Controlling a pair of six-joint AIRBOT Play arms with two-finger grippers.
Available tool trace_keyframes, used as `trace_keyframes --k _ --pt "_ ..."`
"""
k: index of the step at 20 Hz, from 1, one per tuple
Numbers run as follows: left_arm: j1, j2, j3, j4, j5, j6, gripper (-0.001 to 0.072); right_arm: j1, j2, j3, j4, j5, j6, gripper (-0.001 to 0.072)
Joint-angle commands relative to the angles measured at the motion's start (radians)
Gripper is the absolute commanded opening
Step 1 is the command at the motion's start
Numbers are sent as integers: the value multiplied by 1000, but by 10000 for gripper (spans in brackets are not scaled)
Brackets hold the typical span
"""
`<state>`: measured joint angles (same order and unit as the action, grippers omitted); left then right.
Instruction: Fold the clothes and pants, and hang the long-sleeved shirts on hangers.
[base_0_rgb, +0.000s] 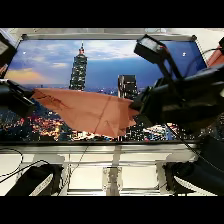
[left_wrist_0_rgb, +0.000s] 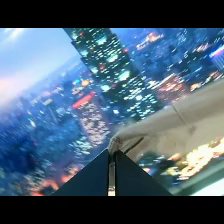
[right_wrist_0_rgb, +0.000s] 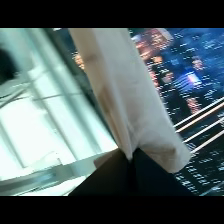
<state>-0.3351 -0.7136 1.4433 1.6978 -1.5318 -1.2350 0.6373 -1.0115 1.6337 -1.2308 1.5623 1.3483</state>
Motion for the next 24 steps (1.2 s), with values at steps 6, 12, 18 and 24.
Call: trace_keyframes --k 6,12,18,24 --pt "0 -26 2 0 -192 -217 20 -1 16 17 323 43 -60 7" --pt "0 -227 2 0 -108 -188 21 -88 -165 17 121 42 -94 6" --pt "0 -403 1 26 216 -118 21 -281 -365 17 82 -159 -119 6" --pt "1 -550 -1 77 397 -118 20 -313 -495 17 50 -362 -135 7"
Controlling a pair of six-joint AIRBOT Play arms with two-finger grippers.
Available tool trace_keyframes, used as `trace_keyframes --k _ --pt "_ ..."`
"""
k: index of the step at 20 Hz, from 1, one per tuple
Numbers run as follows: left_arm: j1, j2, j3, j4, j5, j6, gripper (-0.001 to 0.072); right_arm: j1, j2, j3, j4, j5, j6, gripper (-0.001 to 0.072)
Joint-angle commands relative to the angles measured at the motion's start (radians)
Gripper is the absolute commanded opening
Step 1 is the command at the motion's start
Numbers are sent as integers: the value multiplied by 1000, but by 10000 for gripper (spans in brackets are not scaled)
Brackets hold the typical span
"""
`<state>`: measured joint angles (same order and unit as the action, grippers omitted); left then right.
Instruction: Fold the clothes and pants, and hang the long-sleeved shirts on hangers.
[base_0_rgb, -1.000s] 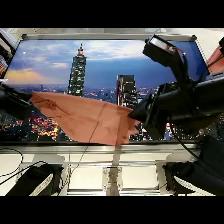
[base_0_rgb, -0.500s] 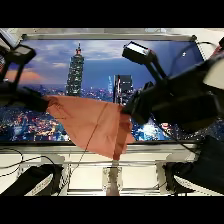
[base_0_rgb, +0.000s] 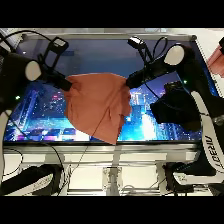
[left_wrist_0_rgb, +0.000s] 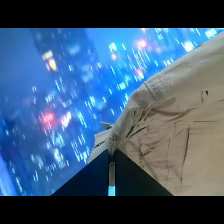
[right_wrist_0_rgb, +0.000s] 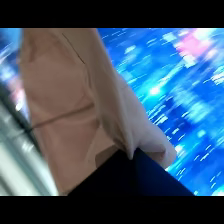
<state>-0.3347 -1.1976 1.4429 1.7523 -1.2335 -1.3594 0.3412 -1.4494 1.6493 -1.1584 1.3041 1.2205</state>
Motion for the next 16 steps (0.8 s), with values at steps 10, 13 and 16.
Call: trace_keyframes --k 10,13,16 --pt "147 13 -341 23 154 110 19 35 -45 -210 23 48 -32 6" --pt "175 135 -485 -100 140 337 20 147 -40 -272 28 92 -26 6" --pt "174 205 -561 -130 94 399 19 259 -43 -273 27 113 -8 6"
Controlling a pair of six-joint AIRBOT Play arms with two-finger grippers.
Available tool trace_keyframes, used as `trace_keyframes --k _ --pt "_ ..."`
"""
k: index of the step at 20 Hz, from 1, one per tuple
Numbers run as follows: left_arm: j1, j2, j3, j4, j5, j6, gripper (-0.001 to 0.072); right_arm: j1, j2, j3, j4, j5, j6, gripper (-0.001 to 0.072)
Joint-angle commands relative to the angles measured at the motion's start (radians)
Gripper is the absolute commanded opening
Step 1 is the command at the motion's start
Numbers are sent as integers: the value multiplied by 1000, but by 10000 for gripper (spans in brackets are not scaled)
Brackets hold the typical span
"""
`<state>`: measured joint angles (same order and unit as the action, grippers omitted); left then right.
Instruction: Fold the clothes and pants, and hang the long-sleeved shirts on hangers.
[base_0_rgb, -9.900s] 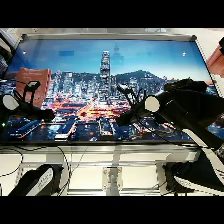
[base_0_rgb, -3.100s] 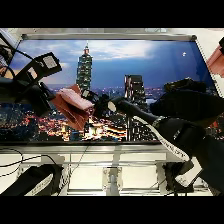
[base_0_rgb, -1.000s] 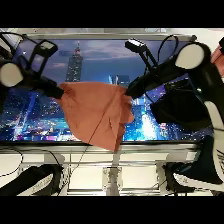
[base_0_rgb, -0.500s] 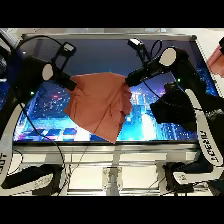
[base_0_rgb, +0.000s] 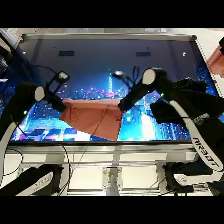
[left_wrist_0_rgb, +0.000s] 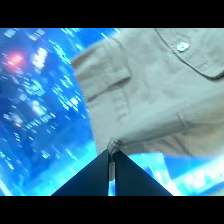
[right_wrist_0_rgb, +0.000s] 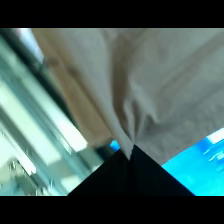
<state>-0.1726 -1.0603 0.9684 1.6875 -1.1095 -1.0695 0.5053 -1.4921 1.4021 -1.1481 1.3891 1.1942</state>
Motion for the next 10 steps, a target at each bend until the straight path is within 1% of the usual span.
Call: trace_keyframes --k 1,3,5,8,10 --pt "13 71 -99 -56 -64 109 19 120 -1 -26 17 43 33 6" --pt "12 71 -122 -49 -109 108 19 167 -1 -26 16 93 54 6" --pt "13 67 -150 -65 -155 109 20 202 -1 -50 16 82 69 6" --pt "12 68 -211 -65 -151 109 20 227 -1 -151 14 51 93 7" --pt "12 68 -233 -62 -132 109 20 226 -1 -219 -19 44 112 7"
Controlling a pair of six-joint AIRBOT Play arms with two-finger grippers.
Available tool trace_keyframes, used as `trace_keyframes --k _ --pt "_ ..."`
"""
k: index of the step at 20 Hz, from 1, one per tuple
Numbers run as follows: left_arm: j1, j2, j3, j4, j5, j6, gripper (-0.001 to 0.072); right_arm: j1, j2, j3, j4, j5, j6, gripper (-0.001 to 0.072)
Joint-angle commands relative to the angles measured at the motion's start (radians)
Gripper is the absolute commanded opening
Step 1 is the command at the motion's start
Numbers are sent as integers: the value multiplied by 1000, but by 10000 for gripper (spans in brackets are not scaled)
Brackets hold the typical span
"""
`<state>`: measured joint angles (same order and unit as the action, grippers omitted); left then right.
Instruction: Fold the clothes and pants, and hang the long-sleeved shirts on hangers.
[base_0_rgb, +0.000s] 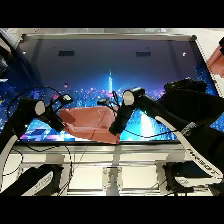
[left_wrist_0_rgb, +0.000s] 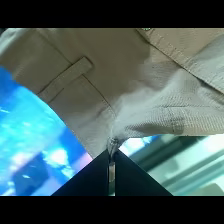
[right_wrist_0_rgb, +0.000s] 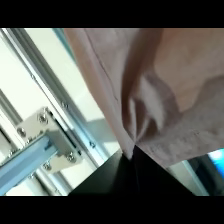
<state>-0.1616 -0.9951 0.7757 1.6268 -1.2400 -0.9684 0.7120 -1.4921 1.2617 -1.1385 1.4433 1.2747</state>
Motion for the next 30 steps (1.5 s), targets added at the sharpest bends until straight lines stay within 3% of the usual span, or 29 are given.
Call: trace_keyframes --k 1,4,5,6,8,9,11,13,17,18,19,21,24,30 --pt "1 3 -43 0 7 8 20 19 -1 -106 -48 -25 47 8" --pt "1 3 -43 0 24 7 31 20 -1 -149 -33 -81 50 30" --pt "1 3 -43 5 23 7 32 20 0 -149 -28 -72 40 188" --pt "1 3 -43 17 24 7 105 18 0 -148 -19 -55 23 342" --pt "1 3 -43 74 24 -19 446 17 0 -132 -22 19 12 382" --pt "1 6 -42 104 25 -38 481 14 2 -116 -21 76 1 382" --pt "2 30 -43 136 26 -50 481 -11 12 -91 14 180 -13 382" --pt "13 72 -43 150 45 -83 481 -69 56 -86 32 198 -48 382" --pt "175 161 -43 132 129 -211 481 -291 146 -87 121 4 -200 384" --pt "228 177 -43 103 143 -248 481 -364 141 -89 190 -69 -206 522" --pt "276 185 -43 62 152 -268 481 -428 129 -97 256 -136 -205 709" --pt "366 183 -43 -47 160 -274 480 -528 81 -106 356 -206 -202 702" --pt "454 183 -45 -177 159 -274 481 -575 -28 -106 406 -183 -175 702" --pt "467 183 -46 -191 158 -274 481 -484 -242 -105 404 -215 -109 700"
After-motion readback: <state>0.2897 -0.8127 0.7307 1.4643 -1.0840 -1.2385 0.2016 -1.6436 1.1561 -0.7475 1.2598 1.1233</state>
